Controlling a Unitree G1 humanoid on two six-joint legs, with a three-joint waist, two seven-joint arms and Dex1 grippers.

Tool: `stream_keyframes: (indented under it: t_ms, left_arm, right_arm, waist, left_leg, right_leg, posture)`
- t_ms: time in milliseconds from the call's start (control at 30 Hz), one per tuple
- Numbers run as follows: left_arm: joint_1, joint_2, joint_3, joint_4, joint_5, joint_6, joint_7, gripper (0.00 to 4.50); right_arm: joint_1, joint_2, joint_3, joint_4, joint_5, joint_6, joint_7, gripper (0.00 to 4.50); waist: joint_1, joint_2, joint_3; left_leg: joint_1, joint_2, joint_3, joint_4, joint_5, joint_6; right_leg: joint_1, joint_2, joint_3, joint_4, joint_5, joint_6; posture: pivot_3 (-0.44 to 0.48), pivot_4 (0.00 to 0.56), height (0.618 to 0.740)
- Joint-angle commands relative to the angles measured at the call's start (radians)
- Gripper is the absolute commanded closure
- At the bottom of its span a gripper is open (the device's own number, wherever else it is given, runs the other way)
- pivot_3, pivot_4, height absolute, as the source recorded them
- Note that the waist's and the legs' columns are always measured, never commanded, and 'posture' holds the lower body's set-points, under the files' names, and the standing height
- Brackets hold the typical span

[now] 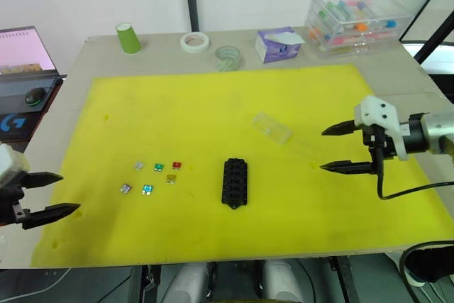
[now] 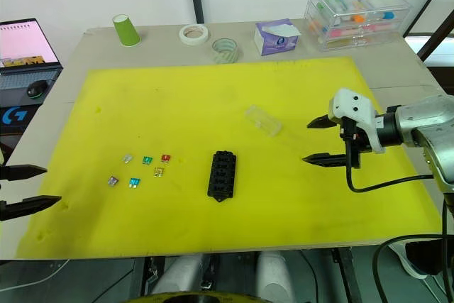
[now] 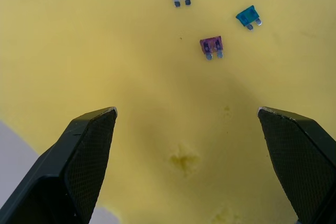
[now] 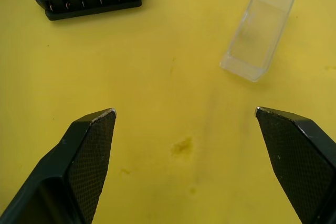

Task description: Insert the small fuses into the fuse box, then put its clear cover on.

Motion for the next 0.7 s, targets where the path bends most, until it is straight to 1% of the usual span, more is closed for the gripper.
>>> stream_keyframes:
  t_ms: [33, 467, 700]
  left_arm:
    - [0.006, -0.003, 0.009, -0.008, -0.003, -0.006, 0.003, 0.00]
    - [0.003, -0.003, 0.014, 0.003, -0.035, 0.021, -0.005, 0.00]
    - [-0.003, -0.005, 0.010, 0.010, -0.056, 0.041, -0.006, 0.00]
  right_arm:
    - [-0.009, 0.005, -0.023, -0.021, 0.013, -0.012, 0.000, 0.02]
    - [-0.025, 0.049, -0.011, -0.001, 0.009, -0.021, -0.006, 0.02]
    - [-0.054, 0.088, -0.007, -0.016, 0.025, 0.009, -0.021, 0.02]
  waist:
    - [0.000, 0.000, 0.000]
    - [0.000, 0.000, 0.000]
    - [-0.001, 0.000, 0.000]
  left_leg:
    - [0.000, 0.000, 0.000, 0.000, 0.000, 0.000]
    - [0.000, 0.000, 0.000, 0.000, 0.000, 0.000]
    - [0.000, 0.000, 0.000, 0.000, 0.000, 0.000]
  right_leg:
    - [0.000, 0.000, 0.000, 0.000, 0.000, 0.000]
    - [0.000, 0.000, 0.000, 0.000, 0.000, 0.000]
    - [0.000, 0.000, 0.000, 0.000, 0.000, 0.000]
  posture:
    - [0.000, 0.150, 0.740]
    - [0.000, 0.150, 0.740]
    - [0.000, 0.150, 0.740]
